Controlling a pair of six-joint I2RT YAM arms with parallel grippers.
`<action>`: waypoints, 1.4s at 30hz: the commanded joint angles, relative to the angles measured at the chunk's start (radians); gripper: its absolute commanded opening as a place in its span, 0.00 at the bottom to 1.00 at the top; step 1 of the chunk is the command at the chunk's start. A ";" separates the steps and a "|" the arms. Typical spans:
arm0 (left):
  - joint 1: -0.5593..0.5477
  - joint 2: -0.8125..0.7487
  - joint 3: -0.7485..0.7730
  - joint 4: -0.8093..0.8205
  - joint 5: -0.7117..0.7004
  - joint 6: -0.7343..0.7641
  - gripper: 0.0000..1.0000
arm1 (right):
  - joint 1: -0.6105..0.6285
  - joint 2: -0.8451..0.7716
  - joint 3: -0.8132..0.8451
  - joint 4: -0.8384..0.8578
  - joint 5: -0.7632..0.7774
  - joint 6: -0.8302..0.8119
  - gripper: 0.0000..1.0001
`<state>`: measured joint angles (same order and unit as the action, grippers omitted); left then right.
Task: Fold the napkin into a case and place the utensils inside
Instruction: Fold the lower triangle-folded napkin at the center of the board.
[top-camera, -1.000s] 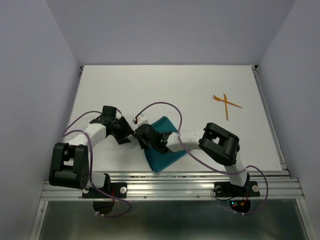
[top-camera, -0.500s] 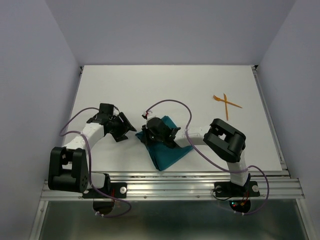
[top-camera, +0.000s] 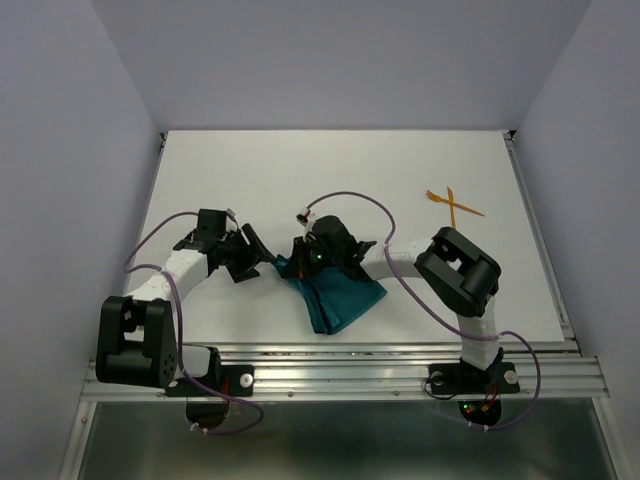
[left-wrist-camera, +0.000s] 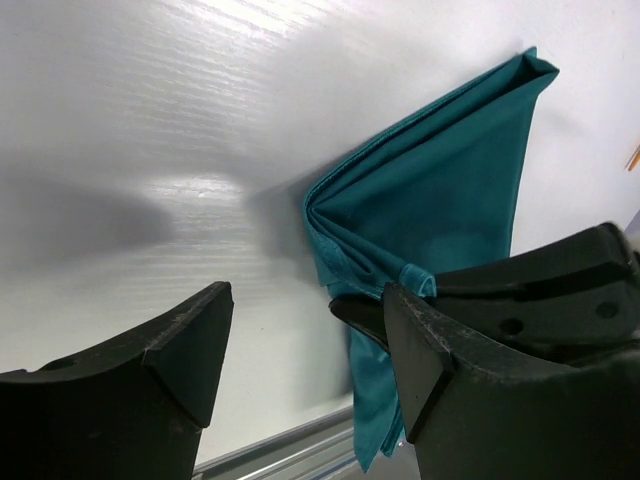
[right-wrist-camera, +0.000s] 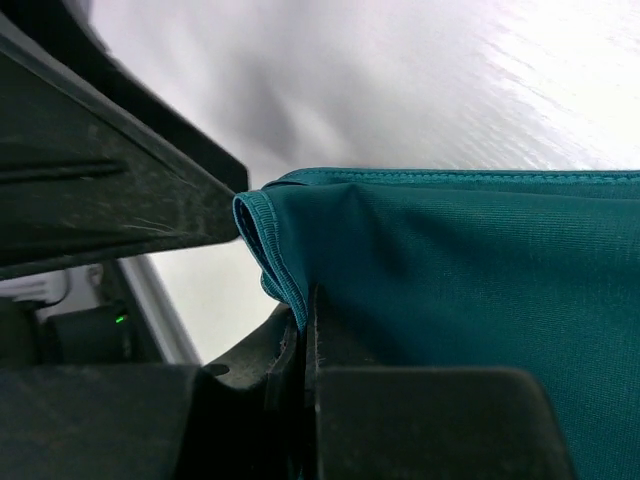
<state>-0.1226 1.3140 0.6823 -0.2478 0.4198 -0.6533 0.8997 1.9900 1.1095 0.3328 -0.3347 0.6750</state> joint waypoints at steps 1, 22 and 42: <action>0.005 -0.039 -0.027 0.051 0.060 0.057 0.72 | -0.028 0.004 0.016 0.100 -0.222 0.064 0.01; 0.003 -0.113 -0.082 0.053 0.076 0.080 0.40 | -0.122 0.153 0.082 0.127 -0.529 0.181 0.01; -0.078 -0.029 -0.055 0.068 0.030 0.052 0.60 | -0.151 0.234 0.122 0.126 -0.612 0.230 0.01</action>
<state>-0.1967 1.2804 0.6041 -0.2127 0.4545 -0.5907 0.7536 2.2215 1.1915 0.4202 -0.9165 0.8951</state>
